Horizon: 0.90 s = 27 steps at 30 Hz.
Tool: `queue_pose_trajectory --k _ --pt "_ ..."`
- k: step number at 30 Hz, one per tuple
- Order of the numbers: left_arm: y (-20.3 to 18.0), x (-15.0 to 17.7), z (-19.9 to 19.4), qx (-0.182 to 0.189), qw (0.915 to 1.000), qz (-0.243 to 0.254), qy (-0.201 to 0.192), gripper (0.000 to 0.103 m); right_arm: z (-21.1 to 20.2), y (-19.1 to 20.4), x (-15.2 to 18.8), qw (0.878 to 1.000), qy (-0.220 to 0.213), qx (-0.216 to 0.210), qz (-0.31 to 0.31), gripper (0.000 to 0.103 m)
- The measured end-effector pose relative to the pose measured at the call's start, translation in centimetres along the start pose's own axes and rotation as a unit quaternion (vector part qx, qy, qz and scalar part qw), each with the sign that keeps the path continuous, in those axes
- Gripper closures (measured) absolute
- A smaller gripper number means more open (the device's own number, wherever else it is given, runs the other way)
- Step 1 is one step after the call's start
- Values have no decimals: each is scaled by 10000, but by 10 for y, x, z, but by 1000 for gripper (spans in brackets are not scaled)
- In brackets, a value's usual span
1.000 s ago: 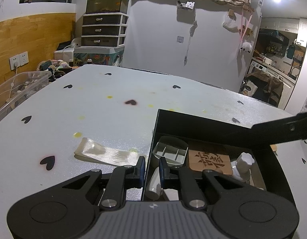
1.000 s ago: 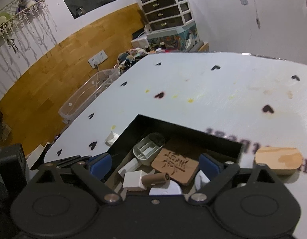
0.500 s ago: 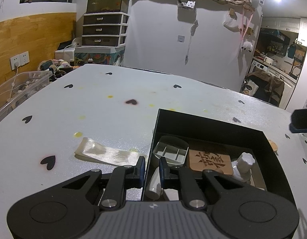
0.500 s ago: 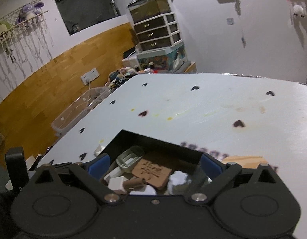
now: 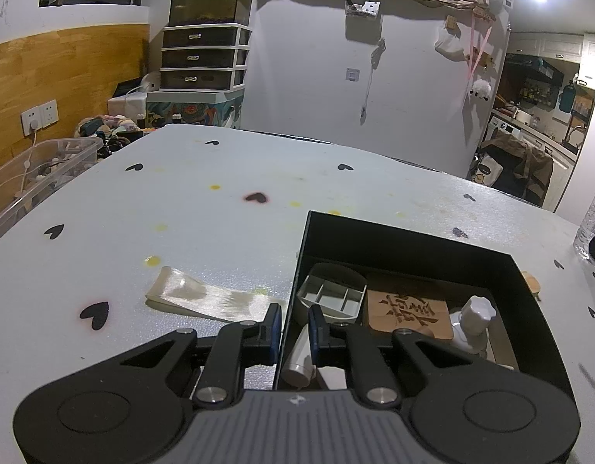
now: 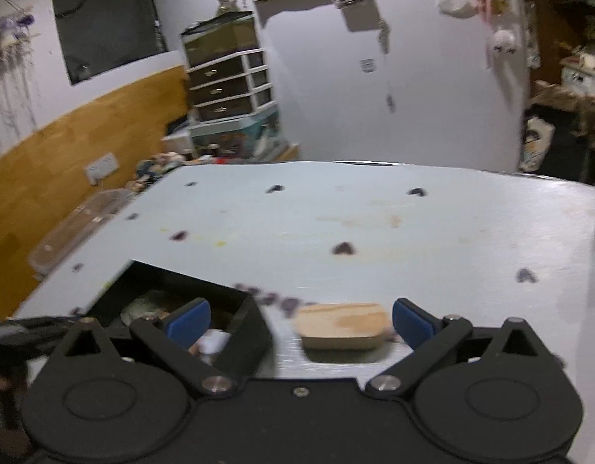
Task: Organize rigid objects
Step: 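Move the right gripper to the oval wooden block and grasp it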
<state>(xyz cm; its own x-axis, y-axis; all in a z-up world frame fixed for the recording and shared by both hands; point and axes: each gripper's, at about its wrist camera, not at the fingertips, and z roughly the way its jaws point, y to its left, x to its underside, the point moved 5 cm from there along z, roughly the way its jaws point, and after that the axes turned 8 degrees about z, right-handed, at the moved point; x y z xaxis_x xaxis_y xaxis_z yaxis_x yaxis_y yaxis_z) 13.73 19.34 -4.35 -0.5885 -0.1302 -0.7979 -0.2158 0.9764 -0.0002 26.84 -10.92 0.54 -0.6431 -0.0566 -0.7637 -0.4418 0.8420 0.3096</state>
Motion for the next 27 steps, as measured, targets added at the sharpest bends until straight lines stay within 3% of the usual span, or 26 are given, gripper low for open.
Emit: queue_pose_trajectory --k 12,23,27 --pt "0 0 0 -4 10000 1 3 89 44 -34 21 9970 -90 702 -317 0" --pt "0 0 -1 -9 10000 4 9 88 94 -27 32 9984 297 357 -312 0" --pt "0 0 -1 -12 10000 4 10 88 102 -25 30 9989 253 322 -221 0"
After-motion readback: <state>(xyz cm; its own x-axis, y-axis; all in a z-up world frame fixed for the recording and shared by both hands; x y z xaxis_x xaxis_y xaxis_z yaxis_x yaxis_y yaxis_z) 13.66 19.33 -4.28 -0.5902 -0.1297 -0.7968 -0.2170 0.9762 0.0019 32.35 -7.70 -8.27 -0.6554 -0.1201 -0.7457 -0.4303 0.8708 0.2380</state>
